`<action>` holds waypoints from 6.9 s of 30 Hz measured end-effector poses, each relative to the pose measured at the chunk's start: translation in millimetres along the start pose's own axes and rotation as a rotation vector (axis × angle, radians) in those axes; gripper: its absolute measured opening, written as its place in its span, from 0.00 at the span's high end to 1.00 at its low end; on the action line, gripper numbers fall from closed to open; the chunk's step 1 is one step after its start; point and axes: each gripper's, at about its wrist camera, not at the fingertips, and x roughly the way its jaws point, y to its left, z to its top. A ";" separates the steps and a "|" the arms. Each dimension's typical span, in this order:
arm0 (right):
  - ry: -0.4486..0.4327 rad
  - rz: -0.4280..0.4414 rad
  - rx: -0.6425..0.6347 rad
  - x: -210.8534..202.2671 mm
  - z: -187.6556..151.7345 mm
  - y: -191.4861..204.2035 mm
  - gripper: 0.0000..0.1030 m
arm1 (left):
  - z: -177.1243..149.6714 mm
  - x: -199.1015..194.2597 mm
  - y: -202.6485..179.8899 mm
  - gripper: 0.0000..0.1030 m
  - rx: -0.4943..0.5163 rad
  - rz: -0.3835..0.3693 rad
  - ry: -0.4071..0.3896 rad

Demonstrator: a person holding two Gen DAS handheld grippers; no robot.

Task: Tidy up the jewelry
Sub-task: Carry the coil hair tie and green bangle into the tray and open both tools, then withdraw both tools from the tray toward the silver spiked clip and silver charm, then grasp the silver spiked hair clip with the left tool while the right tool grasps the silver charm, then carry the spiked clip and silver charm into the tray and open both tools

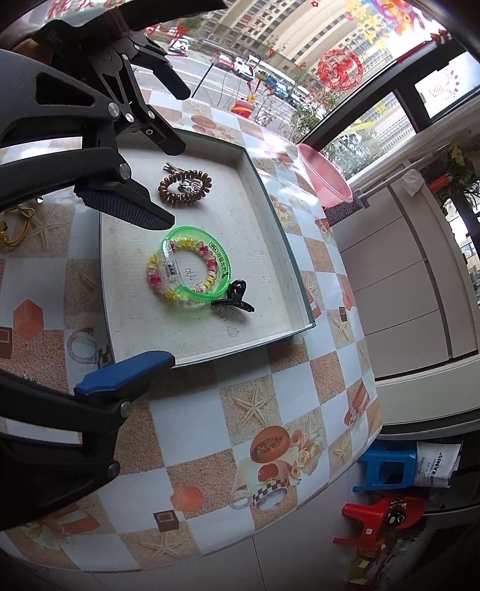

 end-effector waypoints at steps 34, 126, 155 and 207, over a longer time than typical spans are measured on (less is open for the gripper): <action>-0.055 0.035 -0.111 -78.5 -93.9 19.4 0.13 | -121.5 -98.1 14.1 0.00 -0.009 -0.150 -0.018; 0.001 -0.061 -0.012 -62.9 -137.2 -48.3 0.65 | -145.8 -76.6 -15.5 0.70 0.078 -0.286 0.034; -0.075 0.081 -0.113 -89.5 -42.7 19.8 0.65 | -53.4 -96.3 28.3 0.70 -0.027 -0.280 -0.085; 0.078 -0.008 -0.094 70.5 1.3 17.1 0.31 | -21.3 58.9 -8.5 0.70 0.025 -0.088 0.113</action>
